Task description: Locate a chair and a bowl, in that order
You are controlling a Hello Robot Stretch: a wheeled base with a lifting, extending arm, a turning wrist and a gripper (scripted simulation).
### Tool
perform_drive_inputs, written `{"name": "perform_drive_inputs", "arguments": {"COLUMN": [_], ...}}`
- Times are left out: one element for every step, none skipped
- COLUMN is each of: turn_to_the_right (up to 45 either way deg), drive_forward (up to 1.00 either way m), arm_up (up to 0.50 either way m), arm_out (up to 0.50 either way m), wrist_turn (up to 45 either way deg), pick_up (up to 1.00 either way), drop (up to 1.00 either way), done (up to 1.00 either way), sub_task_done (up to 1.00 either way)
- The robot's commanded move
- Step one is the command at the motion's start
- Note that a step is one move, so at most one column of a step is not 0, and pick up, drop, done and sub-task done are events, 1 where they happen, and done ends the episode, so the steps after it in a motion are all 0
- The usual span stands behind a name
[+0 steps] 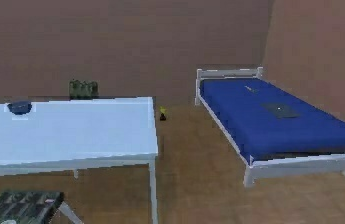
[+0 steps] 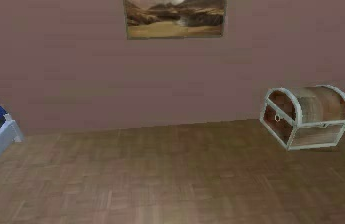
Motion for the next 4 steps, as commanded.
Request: {"name": "perform_drive_inputs", "arguments": {"turn_to_the_right": [0.0, -45.0, 0.0, -45.0], "drive_forward": [0.05, 0.0, 0.0, 0.0], "arm_up": [0.0, 0.0, 0.0, 0.0], "arm_out": [0.0, 0.0, 0.0, 0.0], "wrist_turn": [0.0, 0.0, 0.0, 0.0], "pick_up": [0.0, 0.0, 0.0, 0.0], "drop": [0.0, 0.0, 0.0, 0.0], "done": [0.0, 0.0, 0.0, 0.0], "sub_task_done": [0.0, 0.0, 1.0, 0.0]}}
